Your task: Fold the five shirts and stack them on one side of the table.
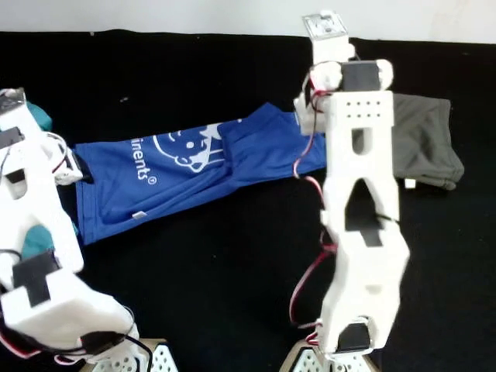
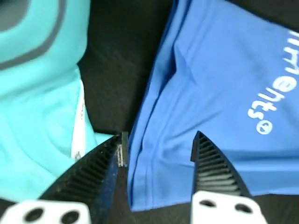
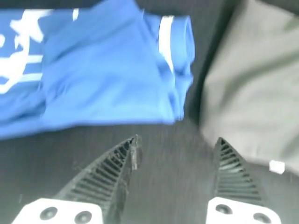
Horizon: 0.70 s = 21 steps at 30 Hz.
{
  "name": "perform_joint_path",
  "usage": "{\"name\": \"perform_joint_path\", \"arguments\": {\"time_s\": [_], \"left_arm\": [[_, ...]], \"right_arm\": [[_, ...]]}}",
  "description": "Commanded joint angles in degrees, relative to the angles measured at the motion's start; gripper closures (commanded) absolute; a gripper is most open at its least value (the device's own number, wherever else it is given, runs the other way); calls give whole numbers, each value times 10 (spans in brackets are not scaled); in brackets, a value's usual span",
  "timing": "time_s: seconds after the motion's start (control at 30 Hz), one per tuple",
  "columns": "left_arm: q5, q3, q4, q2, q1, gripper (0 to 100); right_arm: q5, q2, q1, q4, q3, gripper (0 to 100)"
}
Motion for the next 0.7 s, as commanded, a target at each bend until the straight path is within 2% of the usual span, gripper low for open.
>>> {"name": "perform_joint_path", "arguments": {"time_s": [0.0, 0.2, 0.33, 0.43, 0.5, 0.6, 0.67], "left_arm": [[0, -51, -14, 65, 6, 772], [1, -127, -6, 188, 19, 773], [-3, -169, 36, 227, 21, 773], [-5, -193, 53, 248, 21, 774], [-33, -206, 65, 262, 26, 816], [-50, -231, 82, 283, 32, 997], [-52, -257, 96, 298, 29, 976]], "right_arm": [[-3, -162, -1, 6, 130, 783], [-2, -358, -1, 6, 280, 785], [40, -480, -1, 6, 387, 785], [42, -546, -1, 6, 469, 785], [42, -584, 0, 5, 521, 785], [43, -630, 14, 3, 587, 785], [44, -653, 53, -15, 631, 785]]}}
